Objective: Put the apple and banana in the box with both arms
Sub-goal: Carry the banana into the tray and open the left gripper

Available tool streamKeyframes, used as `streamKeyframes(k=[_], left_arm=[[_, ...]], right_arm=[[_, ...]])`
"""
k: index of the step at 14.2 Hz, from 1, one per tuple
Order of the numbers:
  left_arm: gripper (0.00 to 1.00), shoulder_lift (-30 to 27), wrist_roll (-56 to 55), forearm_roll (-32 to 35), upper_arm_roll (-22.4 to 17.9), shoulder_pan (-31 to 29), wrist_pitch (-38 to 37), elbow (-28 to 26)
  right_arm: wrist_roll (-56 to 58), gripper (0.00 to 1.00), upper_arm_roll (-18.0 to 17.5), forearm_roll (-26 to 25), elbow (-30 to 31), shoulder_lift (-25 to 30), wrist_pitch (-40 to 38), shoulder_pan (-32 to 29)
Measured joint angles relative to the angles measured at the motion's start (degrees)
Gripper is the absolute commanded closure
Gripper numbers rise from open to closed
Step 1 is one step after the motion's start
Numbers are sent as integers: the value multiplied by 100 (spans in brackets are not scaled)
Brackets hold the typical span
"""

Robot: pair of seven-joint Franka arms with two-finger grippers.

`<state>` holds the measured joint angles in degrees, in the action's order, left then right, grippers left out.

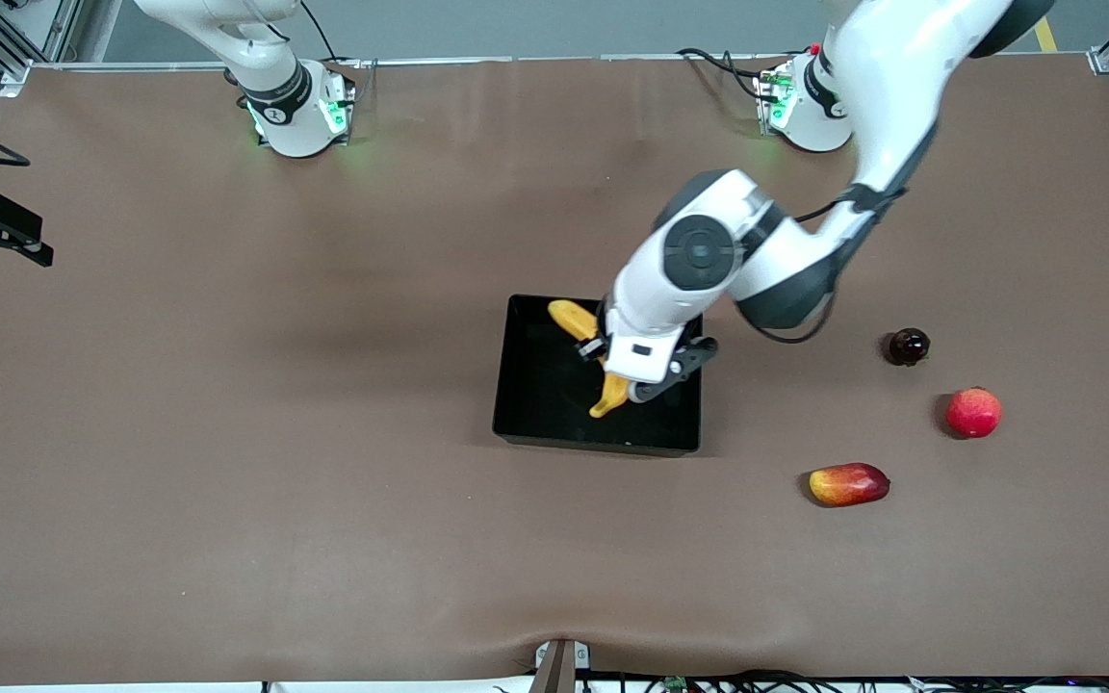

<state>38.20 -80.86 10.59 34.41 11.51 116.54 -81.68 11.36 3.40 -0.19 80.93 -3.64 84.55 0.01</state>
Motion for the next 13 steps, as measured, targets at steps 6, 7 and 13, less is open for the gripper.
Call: streamKeyframes(k=[6, 7, 13], left_arm=[[100, 451, -1148, 1, -917, 971, 345, 24], [100, 520, -1172, 1, -918, 976, 346, 25], [100, 1041, -1181, 1, -929, 998, 527, 27]], right_arm=[[0, 0, 0, 0, 0, 0, 0, -1], [0, 0, 0, 0, 0, 0, 0, -1], [0, 0, 1, 0, 1, 0, 0, -2]])
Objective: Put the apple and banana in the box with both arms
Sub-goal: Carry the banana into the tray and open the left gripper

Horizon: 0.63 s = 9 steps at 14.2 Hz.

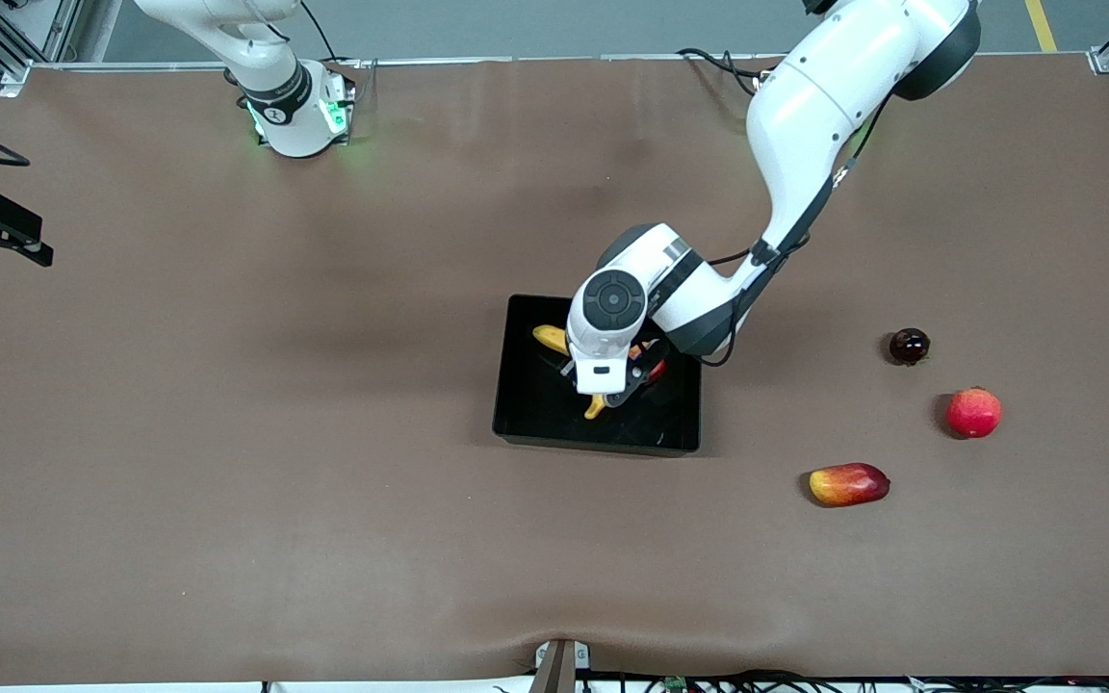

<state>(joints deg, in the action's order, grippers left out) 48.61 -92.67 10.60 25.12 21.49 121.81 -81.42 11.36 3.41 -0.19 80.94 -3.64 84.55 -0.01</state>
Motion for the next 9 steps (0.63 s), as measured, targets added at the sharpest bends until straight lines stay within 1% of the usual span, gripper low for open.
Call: streamKeyframes(k=[1, 2, 4, 5, 7, 9], left_arm=[[93, 68, 10, 1, 0, 1, 93, 1], [72, 124, 32, 3, -1, 1, 189, 1], [0, 168, 56, 14, -11, 1, 265, 11], [0, 165, 104, 102, -24, 1, 284, 41], [0, 101, 195, 536, -49, -12, 311, 162], [0, -117, 298, 770, -58, -55, 313, 272]], right_arm=[[0, 0, 0, 0, 0, 0, -1, 0], [0, 0, 0, 0, 0, 0, -2, -1], [0, 0, 2, 0, 0, 0, -2, -6], [0, 0, 2, 0, 0, 0, -2, -11], [0, 0, 3, 0, 0, 0, -2, -14], [0, 0, 3, 0, 1, 0, -2, -15]])
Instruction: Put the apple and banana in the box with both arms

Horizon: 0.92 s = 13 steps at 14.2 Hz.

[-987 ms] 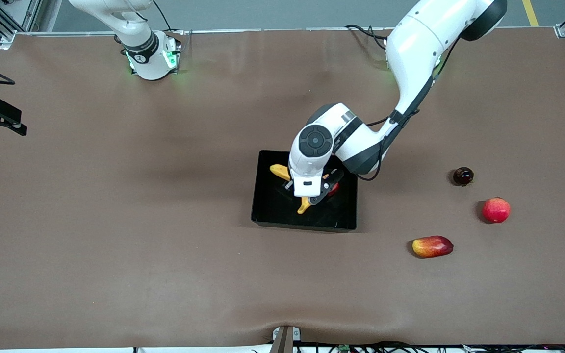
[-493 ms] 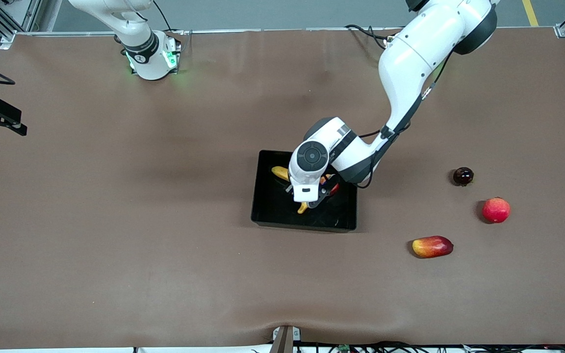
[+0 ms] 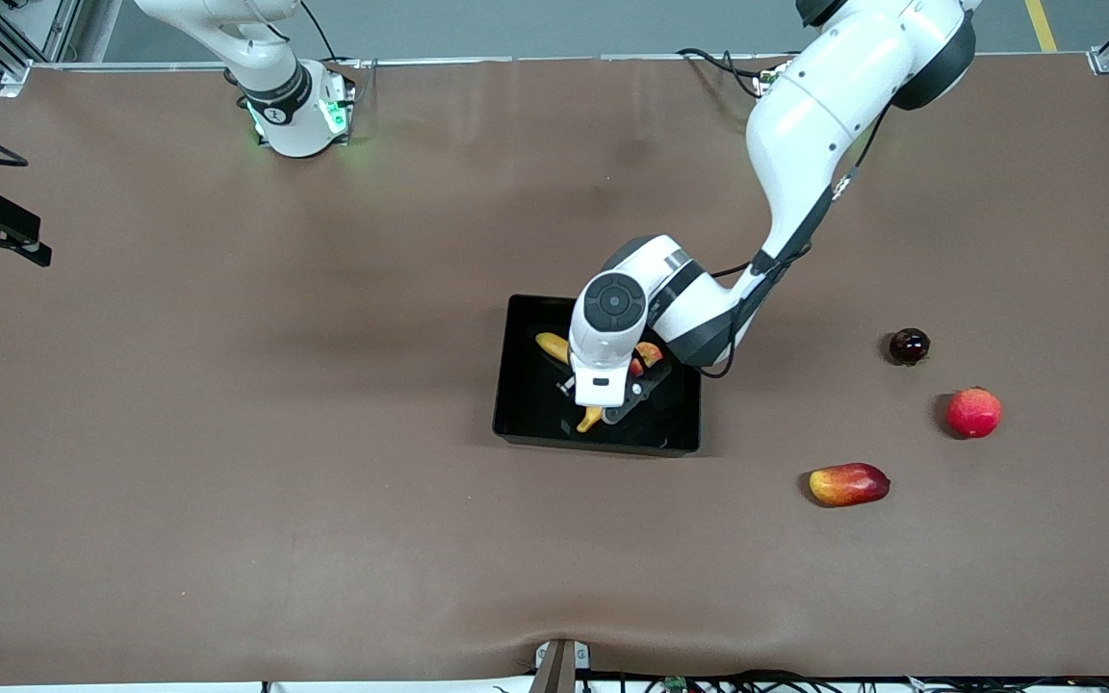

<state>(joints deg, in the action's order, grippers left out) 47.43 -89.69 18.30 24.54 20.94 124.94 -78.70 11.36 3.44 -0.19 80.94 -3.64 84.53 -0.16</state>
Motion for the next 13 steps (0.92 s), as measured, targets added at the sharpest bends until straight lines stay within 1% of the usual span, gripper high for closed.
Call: streamKeyframes(k=[2, 3, 6, 8, 11, 13], left_arm=[[0, -419, 485, 78, -39, -78, -87, 69], [0, -693, 912, 74, -54, -197, -338, 86], [0, -1586, 2394, -105, -42, -804, -1305, 103], [0, -2092, 3057, -254, -38, -1092, -1864, 96], [0, -2680, 4220, -464, -44, -1600, -2419, 74], [0, -2983, 5072, -541, -46, -2015, -2646, 66]], right_arm=[[0, 0, 0, 0, 1, 0, 0, 0], [0, 0, -1, 0, 1, 0, 0, 0], [0, 0, 0, 0, 4, 0, -2, -2], [0, 0, 1, 0, 4, 0, -2, -8], [0, 0, 0, 0, 4, 0, -2, -9], [0, 0, -2, 0, 4, 0, -2, -9]])
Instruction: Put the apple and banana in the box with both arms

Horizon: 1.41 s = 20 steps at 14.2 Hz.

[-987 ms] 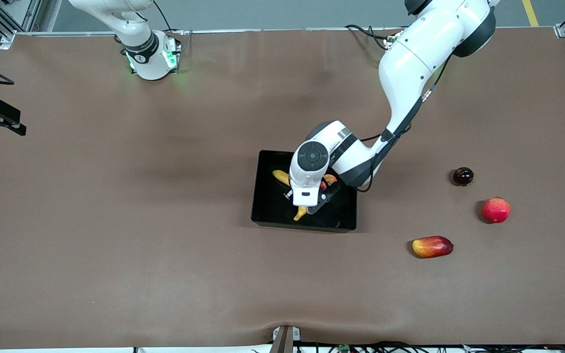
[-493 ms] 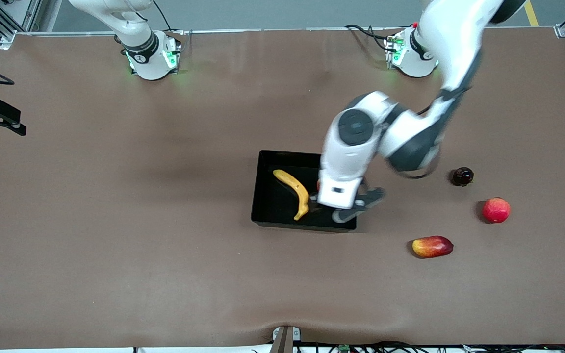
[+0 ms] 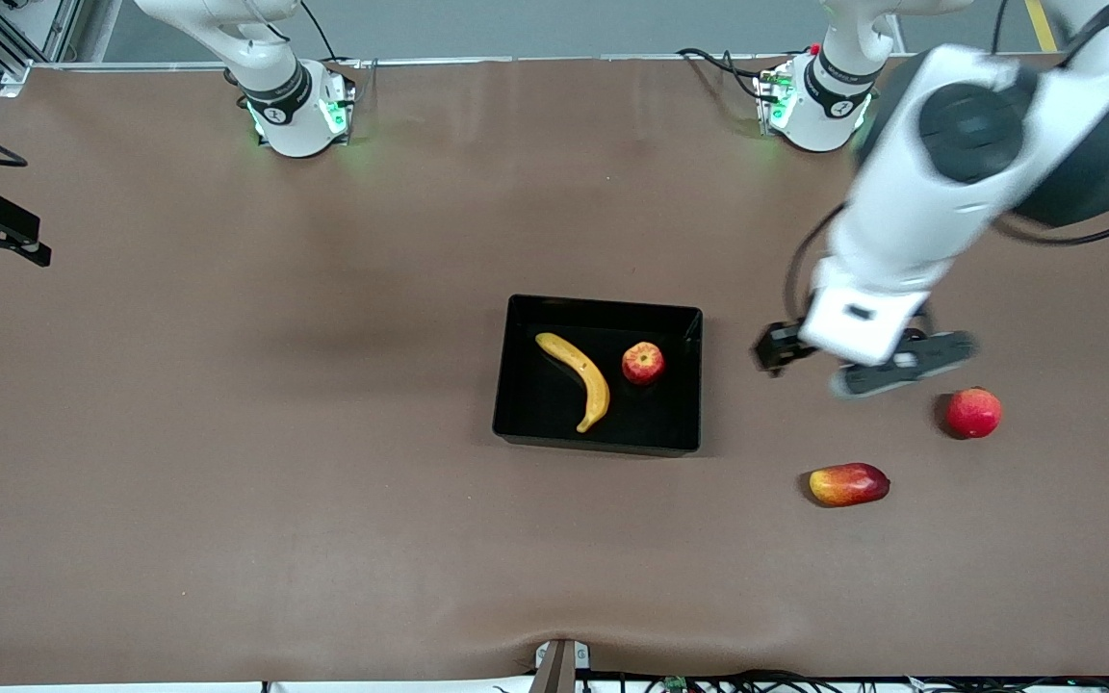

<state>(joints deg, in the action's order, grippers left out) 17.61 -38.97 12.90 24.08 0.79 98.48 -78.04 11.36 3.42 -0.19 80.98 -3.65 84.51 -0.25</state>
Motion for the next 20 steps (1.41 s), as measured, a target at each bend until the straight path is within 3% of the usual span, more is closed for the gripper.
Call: streamKeyframes(k=[3, 7, 9, 11, 15, 20], left_arm=[[0, -445, 1168, -335, -115, -417, -259, -8], [0, -1072, 2397, -773, -861, -313, -957, -94], [0, -1417, 2801, -990, -1449, -20, -1081, -338], [0, -1791, 3185, -1100, -1713, 65, -1103, -724], [0, -2421, 3277, -1115, -1731, 76, -1103, -1414], [0, -2557, 3273, -1115, -1749, 88, -1089, -1544]], right_arm=[[0, 0, -3, 0, 0, 0, 0, 0], [0, 0, -18, 0, 1, 0, -1, 2], [0, 0, -20, 0, 1, 0, 0, 2], [0, 0, -23, 0, 2, 0, -1, 2], [0, 0, -22, 0, 2, 0, -1, 1], [0, 0, -22, 0, 2, 0, -1, 1]])
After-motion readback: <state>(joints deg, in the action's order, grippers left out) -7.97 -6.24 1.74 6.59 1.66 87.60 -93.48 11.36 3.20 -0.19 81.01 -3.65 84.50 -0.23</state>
